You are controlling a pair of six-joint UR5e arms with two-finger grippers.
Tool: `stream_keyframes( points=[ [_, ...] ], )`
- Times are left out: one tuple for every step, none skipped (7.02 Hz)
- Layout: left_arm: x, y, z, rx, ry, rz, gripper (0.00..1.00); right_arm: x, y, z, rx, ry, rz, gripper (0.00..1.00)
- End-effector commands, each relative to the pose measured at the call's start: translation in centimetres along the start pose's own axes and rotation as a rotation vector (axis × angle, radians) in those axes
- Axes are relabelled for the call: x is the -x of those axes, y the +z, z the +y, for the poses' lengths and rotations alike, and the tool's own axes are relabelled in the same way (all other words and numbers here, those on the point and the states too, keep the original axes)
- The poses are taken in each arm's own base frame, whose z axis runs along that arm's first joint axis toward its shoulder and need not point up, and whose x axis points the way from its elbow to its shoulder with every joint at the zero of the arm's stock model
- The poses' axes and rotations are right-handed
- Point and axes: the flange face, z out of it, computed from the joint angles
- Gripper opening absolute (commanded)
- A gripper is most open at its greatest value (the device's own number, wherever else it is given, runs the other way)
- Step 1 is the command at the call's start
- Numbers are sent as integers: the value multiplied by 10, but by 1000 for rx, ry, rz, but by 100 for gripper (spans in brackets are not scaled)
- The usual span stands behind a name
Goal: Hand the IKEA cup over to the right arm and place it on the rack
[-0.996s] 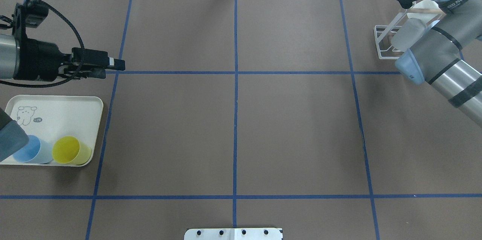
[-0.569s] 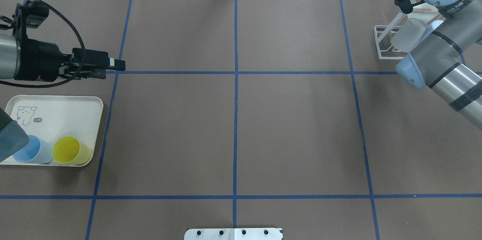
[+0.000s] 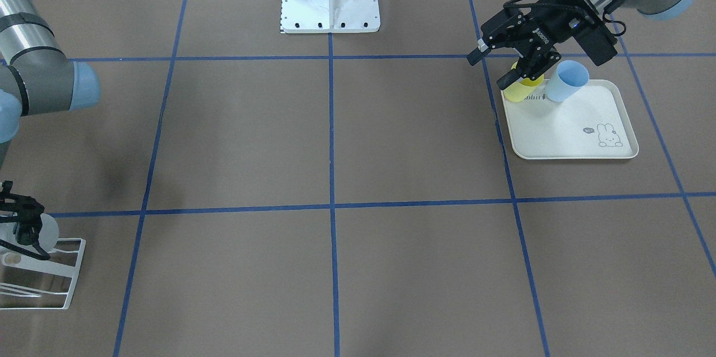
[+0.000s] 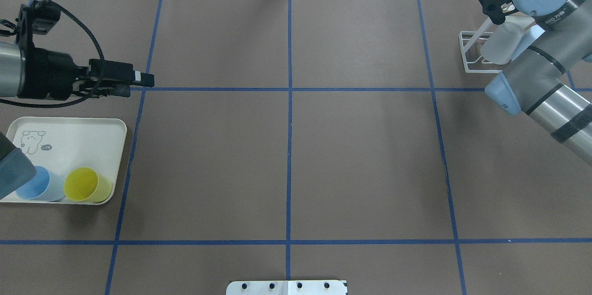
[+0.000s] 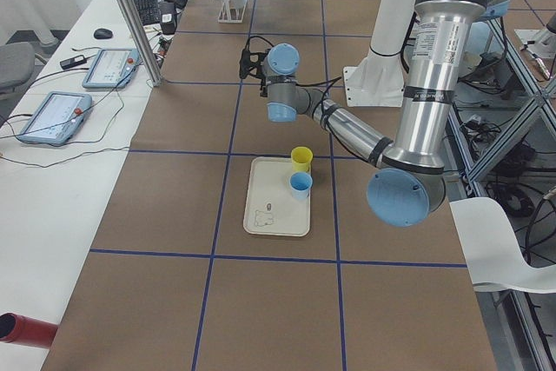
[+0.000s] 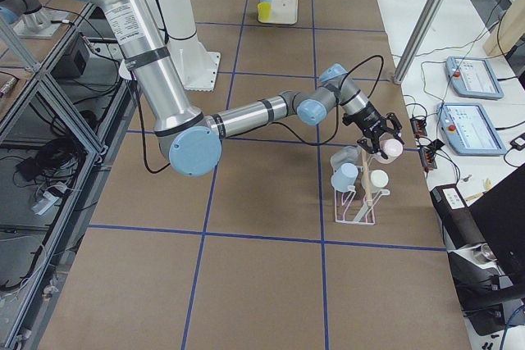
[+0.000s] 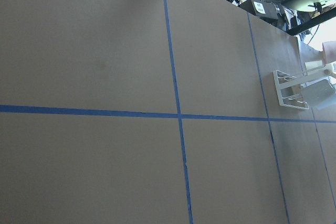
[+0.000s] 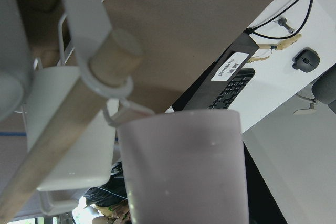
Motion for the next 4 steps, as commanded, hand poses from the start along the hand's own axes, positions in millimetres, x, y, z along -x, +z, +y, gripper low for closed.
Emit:
stream_keyframes(
  points=[
    [0,0,0,0,-1,-1,100,2,-1,-3,-6,-38,1,0],
    [0,0,0,0,-1,0,100,0,-3,-1,-2,-89,5,0],
    [0,0,0,0,-3,0,100,-1,-3,-2,-2,-112,6,0],
    [0,0,0,0,-4,0,100,-2,-5,-1,-2,-115,11,0]
  ],
)
